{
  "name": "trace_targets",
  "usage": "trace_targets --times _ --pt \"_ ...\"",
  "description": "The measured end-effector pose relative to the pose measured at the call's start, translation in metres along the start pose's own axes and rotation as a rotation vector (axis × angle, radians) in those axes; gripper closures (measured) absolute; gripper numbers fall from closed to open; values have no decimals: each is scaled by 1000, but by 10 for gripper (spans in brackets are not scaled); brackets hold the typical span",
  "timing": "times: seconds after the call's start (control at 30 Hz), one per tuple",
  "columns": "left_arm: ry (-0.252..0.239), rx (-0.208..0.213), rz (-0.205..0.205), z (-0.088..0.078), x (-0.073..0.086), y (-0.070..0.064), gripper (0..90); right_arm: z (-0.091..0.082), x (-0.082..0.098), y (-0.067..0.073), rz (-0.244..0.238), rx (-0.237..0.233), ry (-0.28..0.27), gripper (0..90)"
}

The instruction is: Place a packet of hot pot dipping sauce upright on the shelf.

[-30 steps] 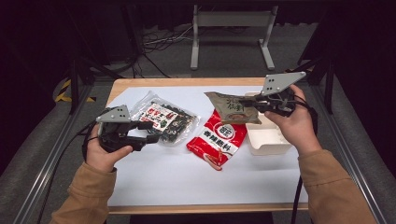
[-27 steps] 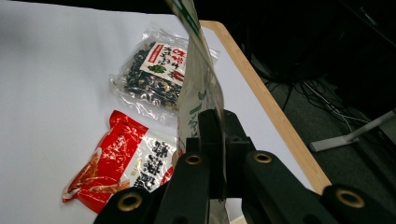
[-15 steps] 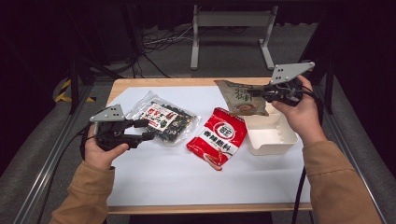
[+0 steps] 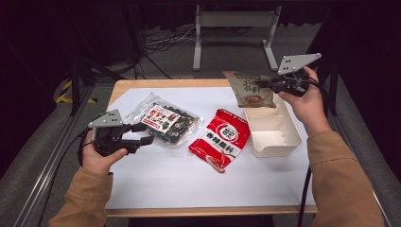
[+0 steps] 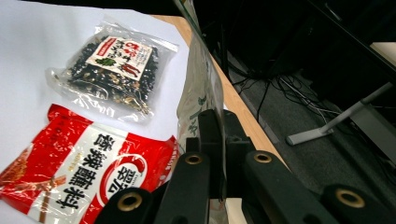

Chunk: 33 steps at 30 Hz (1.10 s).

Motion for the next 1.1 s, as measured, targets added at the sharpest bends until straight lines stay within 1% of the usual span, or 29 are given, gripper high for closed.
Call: trace_targets --times 0.07,0.23,0.3,0.33,0.43,0.47,0.53,0.63,0.7,0.8,1.1 --pt "1 -1 -6 0 1 0 434 1 1 -2 1 2 2 900" --pt "3 -8 -11 -2 4 2 432 4 6 -14 13 13 2 900" --pt "4 -20 -10 -2 5 4 431 5 8 -18 21 17 0 900" --pt "4 -12 -19 -2 6 4 430 6 9 -20 25 18 -1 900" --pt "11 -12 -22 -2 7 4 429 8 14 -27 36 24 4 900" --pt "10 -15 -9 -2 7 5 433 8 15 -28 41 26 5 900" --pt "9 -27 2 -1 8 5 442 10 20 -32 63 24 3 900" --pt "11 -27 8 1 8 4 444 14 26 -38 98 18 -5 900" --pt "18 -22 10 2 8 3 442 16 28 -40 110 15 -5 900" --pt "15 -22 7 3 8 4 436 19 31 -43 118 14 -7 900" --pt "19 -12 0 4 8 5 425 30 44 -52 147 23 20 900"
Point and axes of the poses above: each handheld gripper's, and its own axes: z roughly forward along the jaws, x roughly out of its underside, y roughly to its left, the point moved 8 cm from there along z, roughly forward along the jaws, and after that the axes turned 14 degrees about y, right-handed, at the moved point
